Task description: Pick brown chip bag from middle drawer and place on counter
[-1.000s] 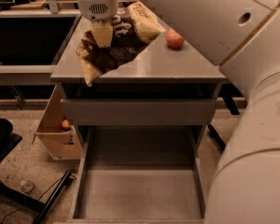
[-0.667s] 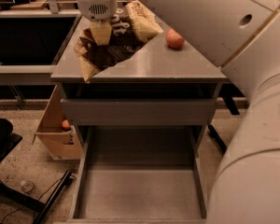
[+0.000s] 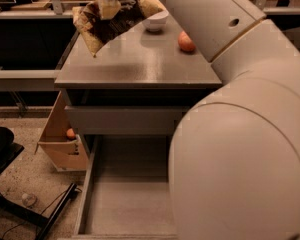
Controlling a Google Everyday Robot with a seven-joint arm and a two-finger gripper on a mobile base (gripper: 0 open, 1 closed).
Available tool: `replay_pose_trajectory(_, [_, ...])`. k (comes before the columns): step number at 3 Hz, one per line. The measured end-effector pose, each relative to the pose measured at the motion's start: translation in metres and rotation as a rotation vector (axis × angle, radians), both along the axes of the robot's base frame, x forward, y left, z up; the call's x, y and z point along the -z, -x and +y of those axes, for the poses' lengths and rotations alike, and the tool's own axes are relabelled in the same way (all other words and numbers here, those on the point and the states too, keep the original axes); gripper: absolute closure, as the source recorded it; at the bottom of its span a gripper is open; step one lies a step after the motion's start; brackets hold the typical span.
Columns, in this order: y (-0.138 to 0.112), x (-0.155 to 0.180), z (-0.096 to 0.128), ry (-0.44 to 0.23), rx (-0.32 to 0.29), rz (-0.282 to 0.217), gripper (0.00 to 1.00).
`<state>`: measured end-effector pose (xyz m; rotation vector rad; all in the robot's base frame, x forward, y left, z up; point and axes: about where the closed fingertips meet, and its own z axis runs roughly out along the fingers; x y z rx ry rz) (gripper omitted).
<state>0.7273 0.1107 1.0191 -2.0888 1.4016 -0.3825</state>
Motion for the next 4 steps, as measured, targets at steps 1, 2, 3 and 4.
replay_pose_trajectory(1, [-0.0361, 0.0042, 0.0185, -0.085, -0.131, -0.044, 1.00])
replay_pose_trajectory(2, [-0.0420, -0.0008, 0.0194, -0.093, -0.149, -0.062, 0.81])
replay_pose_trajectory(3, [-0.0418, 0.0005, 0.0198, -0.092, -0.148, -0.059, 0.58])
replay_pose_trajectory(4, [-0.0418, 0.0005, 0.0198, -0.092, -0.148, -0.059, 0.34])
